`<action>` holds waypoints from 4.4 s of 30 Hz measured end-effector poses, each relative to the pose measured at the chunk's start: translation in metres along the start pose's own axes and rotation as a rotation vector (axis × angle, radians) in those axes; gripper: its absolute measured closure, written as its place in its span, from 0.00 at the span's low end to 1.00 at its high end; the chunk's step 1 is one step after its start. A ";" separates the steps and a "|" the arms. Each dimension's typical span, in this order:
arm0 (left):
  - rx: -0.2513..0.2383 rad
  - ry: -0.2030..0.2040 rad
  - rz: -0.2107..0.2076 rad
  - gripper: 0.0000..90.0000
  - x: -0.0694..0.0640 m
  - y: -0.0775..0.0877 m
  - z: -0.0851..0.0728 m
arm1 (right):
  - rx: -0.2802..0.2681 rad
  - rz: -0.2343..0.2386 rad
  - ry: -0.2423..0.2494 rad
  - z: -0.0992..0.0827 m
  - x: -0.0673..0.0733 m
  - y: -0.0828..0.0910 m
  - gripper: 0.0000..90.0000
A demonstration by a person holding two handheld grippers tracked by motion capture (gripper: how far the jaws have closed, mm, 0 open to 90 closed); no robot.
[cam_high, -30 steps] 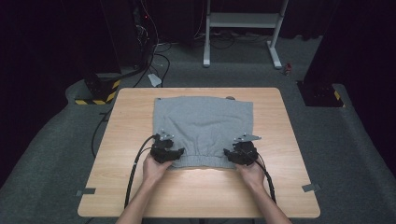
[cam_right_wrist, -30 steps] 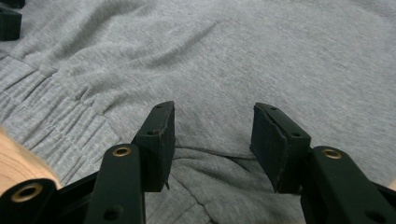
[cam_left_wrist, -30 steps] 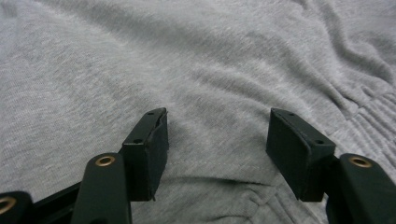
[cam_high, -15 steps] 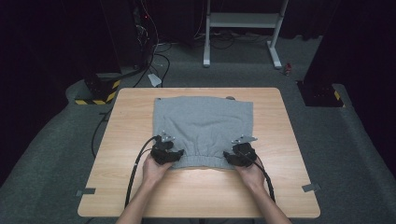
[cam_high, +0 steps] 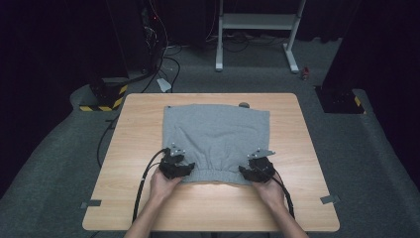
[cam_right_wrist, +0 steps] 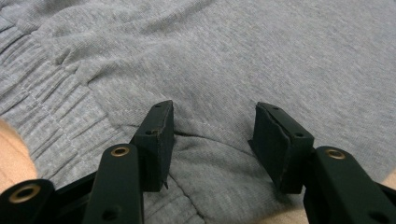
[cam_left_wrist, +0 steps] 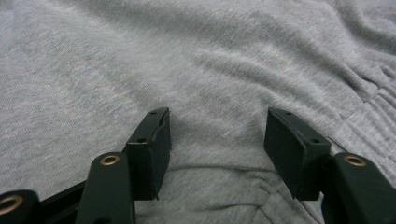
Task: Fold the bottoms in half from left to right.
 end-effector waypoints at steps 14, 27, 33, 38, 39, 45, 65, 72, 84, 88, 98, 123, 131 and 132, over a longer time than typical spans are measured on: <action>-0.006 -0.002 -0.004 0.46 -0.008 0.000 -0.002 | -0.008 0.003 -0.005 -0.008 -0.001 0.005 0.54; -0.003 -0.021 -0.015 0.46 -0.021 -0.001 -0.001 | -0.016 0.001 -0.013 -0.021 -0.005 0.013 0.54; -0.002 -0.025 -0.030 0.46 -0.030 -0.003 0.001 | -0.014 -0.001 -0.017 -0.028 -0.007 0.019 0.54; 0.000 -0.041 -0.039 0.46 -0.037 -0.004 0.003 | -0.009 -0.005 -0.023 -0.033 -0.010 0.024 0.54; 0.000 -0.040 -0.042 0.46 -0.039 -0.005 0.003 | -0.011 -0.010 -0.020 -0.035 -0.011 0.025 0.54; 0.004 -0.056 -0.058 0.45 -0.051 -0.007 0.006 | -0.016 -0.015 -0.027 -0.045 -0.016 0.032 0.54; 0.002 -0.070 -0.092 0.45 -0.076 -0.007 0.004 | 0.000 -0.030 -0.053 -0.064 -0.025 0.047 0.54; -0.002 -0.080 -0.102 0.44 -0.083 -0.007 0.003 | 0.004 -0.033 -0.060 -0.071 -0.027 0.053 0.53; -0.007 -0.091 -0.131 0.44 -0.096 -0.005 0.000 | 0.023 -0.046 -0.073 -0.080 -0.031 0.062 0.53; -0.007 -0.099 -0.142 0.44 -0.102 -0.005 -0.001 | 0.022 -0.052 -0.079 -0.084 -0.032 0.065 0.53; -0.010 -0.107 -0.153 0.44 -0.110 -0.004 -0.002 | 0.021 -0.067 -0.087 -0.093 -0.037 0.071 0.53; -0.021 -0.049 -0.144 0.37 -0.077 0.019 -0.003 | -0.077 -0.009 -0.086 -0.079 -0.010 0.078 0.52; -0.025 -0.018 -0.115 0.40 -0.061 0.024 -0.002 | -0.119 0.059 -0.041 -0.063 0.017 0.073 0.52; -0.024 -0.012 -0.112 0.40 -0.059 0.025 -0.002 | -0.124 0.070 -0.035 -0.061 0.020 0.071 0.52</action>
Point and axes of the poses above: each handheld gripper's, and its own axes: y roughly backward along the jaws, z roughly out of its top, x roughly to its left, the point moved 1 cm from there along -y, roughly forward along the jaws, and after that the axes turned 6 degrees about x, right-handed, at the moved point
